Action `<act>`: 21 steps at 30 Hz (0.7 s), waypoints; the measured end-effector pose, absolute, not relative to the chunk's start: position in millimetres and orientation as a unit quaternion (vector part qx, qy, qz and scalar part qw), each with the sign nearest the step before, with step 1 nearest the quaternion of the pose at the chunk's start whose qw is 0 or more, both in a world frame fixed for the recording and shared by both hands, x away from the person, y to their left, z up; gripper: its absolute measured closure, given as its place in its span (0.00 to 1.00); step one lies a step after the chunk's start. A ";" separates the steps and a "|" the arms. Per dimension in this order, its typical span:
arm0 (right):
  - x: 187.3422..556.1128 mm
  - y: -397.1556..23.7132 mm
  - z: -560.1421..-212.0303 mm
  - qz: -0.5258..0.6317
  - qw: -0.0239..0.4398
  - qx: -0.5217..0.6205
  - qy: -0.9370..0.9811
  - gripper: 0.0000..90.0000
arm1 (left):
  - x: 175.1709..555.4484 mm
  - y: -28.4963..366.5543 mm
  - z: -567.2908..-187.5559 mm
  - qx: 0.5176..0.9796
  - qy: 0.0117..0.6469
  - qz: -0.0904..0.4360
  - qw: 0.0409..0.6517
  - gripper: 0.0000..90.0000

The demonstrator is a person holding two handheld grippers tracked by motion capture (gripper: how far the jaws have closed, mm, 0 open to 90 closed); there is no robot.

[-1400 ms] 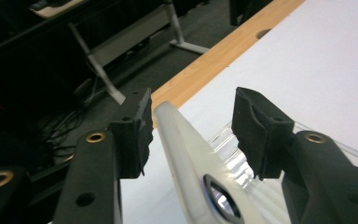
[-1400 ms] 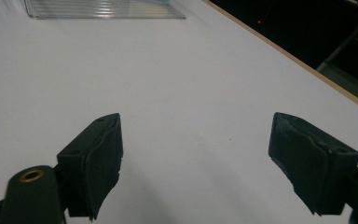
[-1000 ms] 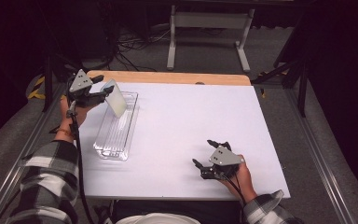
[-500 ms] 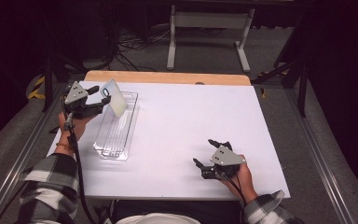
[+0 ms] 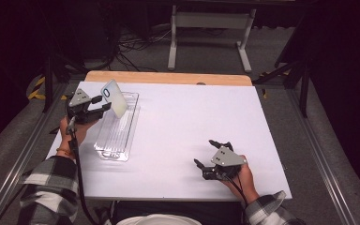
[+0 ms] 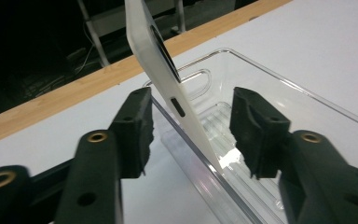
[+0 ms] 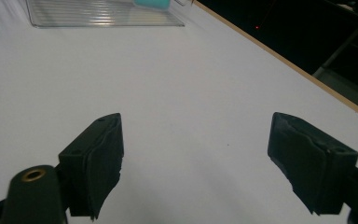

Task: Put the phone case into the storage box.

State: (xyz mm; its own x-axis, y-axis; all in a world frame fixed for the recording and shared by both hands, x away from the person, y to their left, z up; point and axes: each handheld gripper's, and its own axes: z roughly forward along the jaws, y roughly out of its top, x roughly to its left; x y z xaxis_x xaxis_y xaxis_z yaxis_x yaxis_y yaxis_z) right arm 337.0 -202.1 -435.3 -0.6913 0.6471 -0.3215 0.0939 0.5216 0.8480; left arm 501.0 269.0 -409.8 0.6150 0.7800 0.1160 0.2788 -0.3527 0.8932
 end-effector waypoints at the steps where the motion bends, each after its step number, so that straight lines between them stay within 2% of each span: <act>1: 336.9 -201.9 -435.5 0.432 0.320 0.228 0.812 0.21 | 502.0 267.2 -410.8 0.776 0.343 0.276 0.451 0.58; 5: 336.6 -201.7 -436.6 0.430 0.318 0.228 0.814 0.21 | 508.0 262.7 -414.5 0.780 0.339 0.289 0.440 0.70; 8: 336.5 -201.9 -437.2 0.429 0.318 0.228 0.814 0.21 | 513.0 259.1 -417.5 0.786 0.333 0.296 0.429 0.74; 15: 336.6 -200.8 -439.1 0.423 0.318 0.227 0.818 0.22 | 524.7 252.9 -415.2 0.788 0.321 0.301 0.430 0.78; 21: 337.0 -200.0 -440.9 0.417 0.316 0.225 0.822 0.22 | 539.9 250.0 -415.4 0.796 0.309 0.300 0.426 0.76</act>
